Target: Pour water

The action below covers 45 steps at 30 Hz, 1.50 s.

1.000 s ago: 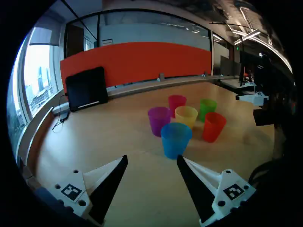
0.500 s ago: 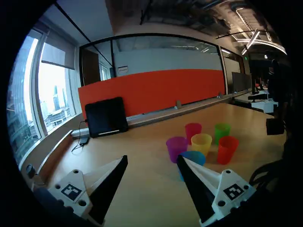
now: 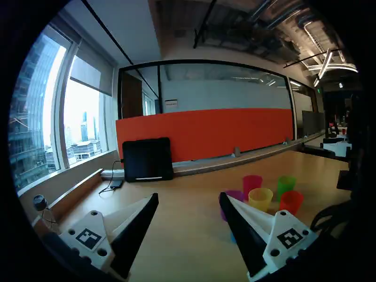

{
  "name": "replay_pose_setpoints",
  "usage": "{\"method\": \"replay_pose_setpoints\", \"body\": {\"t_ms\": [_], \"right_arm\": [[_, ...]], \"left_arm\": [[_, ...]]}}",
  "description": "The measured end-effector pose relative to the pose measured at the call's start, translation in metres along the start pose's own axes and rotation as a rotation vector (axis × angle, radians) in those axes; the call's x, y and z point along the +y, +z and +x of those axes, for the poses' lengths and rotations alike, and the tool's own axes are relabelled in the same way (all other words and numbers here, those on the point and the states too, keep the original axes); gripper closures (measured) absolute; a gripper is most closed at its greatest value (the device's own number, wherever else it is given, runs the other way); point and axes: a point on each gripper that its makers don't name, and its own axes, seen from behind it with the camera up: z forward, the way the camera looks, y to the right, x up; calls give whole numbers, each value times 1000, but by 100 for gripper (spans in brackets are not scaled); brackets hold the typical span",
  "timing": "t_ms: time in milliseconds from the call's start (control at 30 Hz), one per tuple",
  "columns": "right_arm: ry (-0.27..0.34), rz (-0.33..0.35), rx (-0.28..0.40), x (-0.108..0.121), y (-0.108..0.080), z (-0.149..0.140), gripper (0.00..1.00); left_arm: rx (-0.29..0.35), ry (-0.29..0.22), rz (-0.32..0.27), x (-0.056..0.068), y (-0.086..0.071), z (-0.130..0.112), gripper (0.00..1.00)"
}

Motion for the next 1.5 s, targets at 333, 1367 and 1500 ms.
{"method": "replay_pose_setpoints", "body": {"t_ms": [333,1367,1500], "right_arm": [[55,-123,81,26,-13,14,1],[38,-134,69,12,-20,18,1],[33,-139,66,11,-21,19,1]], "left_arm": [[66,-26,44,4,-1,14,4],[109,-12,165,-10,-8,-9,4],[102,-36,170,-16,-8,-21,4]]}}
